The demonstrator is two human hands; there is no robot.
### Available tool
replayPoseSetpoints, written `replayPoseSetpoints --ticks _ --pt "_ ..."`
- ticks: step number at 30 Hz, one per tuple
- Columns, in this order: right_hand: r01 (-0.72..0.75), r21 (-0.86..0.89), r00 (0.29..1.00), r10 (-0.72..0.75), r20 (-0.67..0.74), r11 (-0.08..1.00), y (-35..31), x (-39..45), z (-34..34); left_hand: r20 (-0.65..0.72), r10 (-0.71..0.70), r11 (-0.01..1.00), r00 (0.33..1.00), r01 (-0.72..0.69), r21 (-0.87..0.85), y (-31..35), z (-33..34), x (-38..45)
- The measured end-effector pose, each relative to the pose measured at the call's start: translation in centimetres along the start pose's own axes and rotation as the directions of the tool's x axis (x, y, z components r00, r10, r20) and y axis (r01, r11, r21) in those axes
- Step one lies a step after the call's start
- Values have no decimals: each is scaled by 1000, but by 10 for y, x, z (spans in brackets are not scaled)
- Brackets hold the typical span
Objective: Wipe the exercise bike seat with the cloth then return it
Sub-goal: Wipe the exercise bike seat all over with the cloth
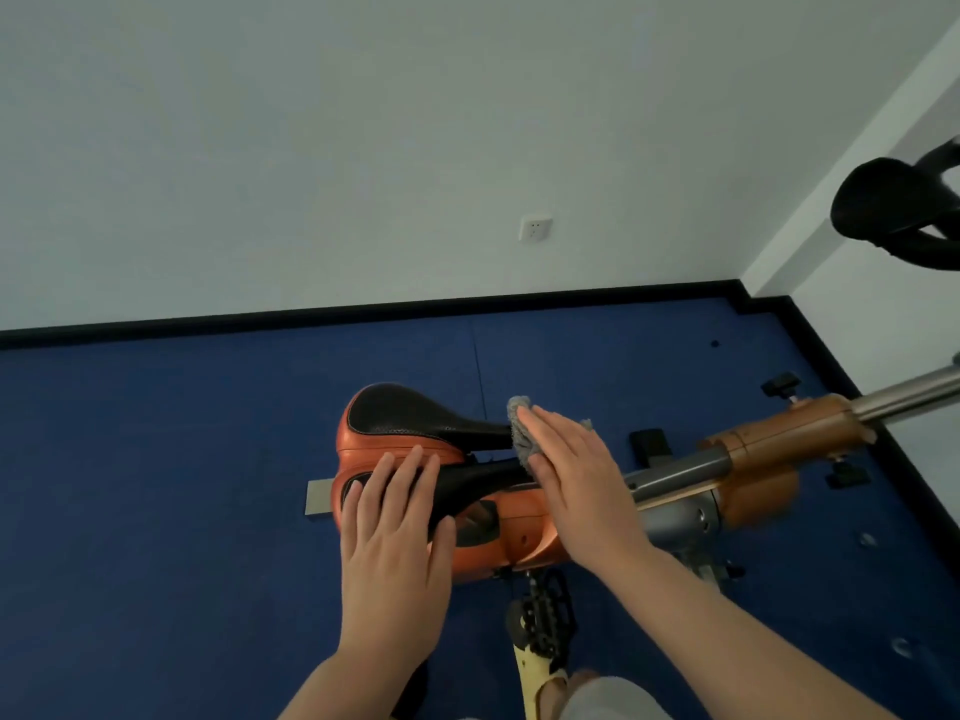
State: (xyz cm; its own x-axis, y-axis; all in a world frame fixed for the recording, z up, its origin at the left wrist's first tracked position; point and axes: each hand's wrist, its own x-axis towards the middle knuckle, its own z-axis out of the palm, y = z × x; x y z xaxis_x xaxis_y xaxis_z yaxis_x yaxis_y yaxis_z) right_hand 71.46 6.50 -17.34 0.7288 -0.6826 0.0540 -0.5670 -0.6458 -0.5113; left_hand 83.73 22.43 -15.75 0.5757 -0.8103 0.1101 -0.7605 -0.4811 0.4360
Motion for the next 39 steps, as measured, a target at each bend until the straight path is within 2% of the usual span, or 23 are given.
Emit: replayPoseSetpoints --ticks 2,4,6,9,12,15,20,22,24,27,32,34,36,39 --pt "-35 15 998 36 -48 999 -13 7 5 -8 0 1000 1000 0 -5 -1 -1 2" --pt "1 -27 997 -3 -72 1000 -20 13 6 -28 -33 999 999 33 -13 4 1 7" --pt "88 -41 995 -89 -35 995 -13 17 2 -43 -89 996 995 89 1 12 6 11" --pt "223 57 972 -226 60 973 9 17 -8 -106 -207 978 972 209 -1 23 13 19" --pt "254 176 958 -272 90 951 29 18 -14 -173 -342 939 924 342 -31 29 18 27" --pt "264 219 941 -301 157 939 39 22 -14 -236 -415 909 879 414 -56 31 20 36" --pt "366 181 877 -403 260 913 18 65 -12 -328 -510 855 795 510 -94 12 10 72" --pt "374 192 834 -420 358 907 3 83 -5 -329 -552 818 766 574 -38 12 12 76" --pt "364 231 801 -430 417 902 1 90 -1 -326 -548 806 770 591 42 16 17 74" --pt "379 330 742 -497 449 864 19 84 -7 -339 -547 806 766 590 32 17 20 72" --pt "285 387 751 -455 478 877 8 100 9 -382 -514 823 768 567 34 13 22 74" --pt "106 516 715 -426 554 850 -18 121 24 -404 -516 821 755 570 18 13 22 72" --pt "-92 635 682 -416 602 767 -40 139 32 -427 -517 819 742 574 4 13 23 71" --pt "-131 692 623 -484 614 710 -31 140 30 -445 -514 823 733 568 -14 13 23 70"
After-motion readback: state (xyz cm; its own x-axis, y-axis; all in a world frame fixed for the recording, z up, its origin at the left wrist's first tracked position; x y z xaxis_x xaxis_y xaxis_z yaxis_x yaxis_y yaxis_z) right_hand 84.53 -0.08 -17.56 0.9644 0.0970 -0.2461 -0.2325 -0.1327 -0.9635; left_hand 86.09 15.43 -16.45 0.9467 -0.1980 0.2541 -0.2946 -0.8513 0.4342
